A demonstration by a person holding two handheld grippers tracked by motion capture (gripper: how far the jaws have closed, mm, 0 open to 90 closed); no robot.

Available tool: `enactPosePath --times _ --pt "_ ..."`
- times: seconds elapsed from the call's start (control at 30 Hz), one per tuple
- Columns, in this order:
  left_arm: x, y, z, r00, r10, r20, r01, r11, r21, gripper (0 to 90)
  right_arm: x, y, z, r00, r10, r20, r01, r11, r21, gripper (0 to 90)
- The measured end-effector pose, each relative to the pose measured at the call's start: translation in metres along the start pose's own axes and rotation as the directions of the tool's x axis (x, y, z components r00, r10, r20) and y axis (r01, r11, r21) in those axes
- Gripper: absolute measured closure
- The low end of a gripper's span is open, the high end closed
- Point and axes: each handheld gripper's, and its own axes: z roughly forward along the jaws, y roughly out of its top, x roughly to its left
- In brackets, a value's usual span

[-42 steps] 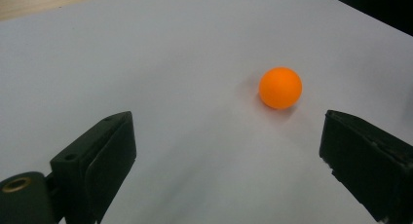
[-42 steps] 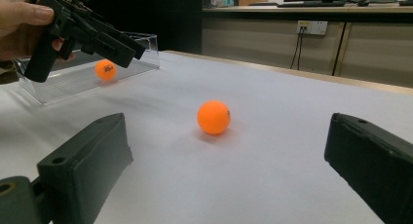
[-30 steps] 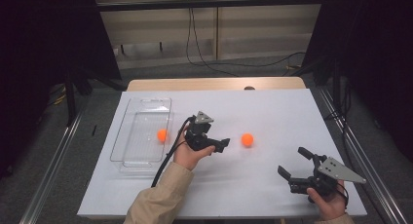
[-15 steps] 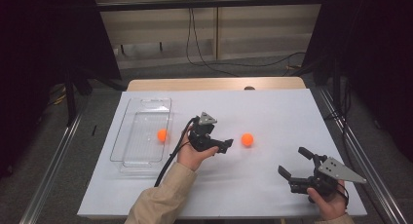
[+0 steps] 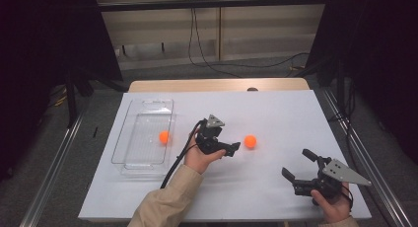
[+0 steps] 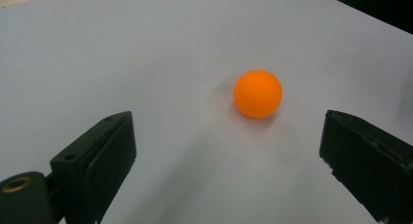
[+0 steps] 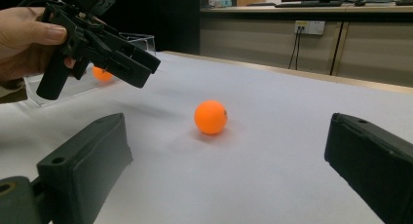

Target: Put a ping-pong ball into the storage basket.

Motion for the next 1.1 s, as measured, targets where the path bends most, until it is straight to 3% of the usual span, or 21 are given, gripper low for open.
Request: enactPosePath --times 0.47,1.1 --pt "-0.006 0.000 0.013 0.9995 0.029 0.011 -0.029 0.9995 0.014 6.3 -0.001 0.000 0.000 1.0000 0.008 0.003 -0.008 1.000 -0.002 1.8" --pt "-0.014 -0.001 0.029 0.9987 0.035 0.036 -0.036 0.9991 0.021 6.3 -0.001 -0.001 0.000 1.0000 0.004 0.000 -0.004 1.000 0.001 1.8"
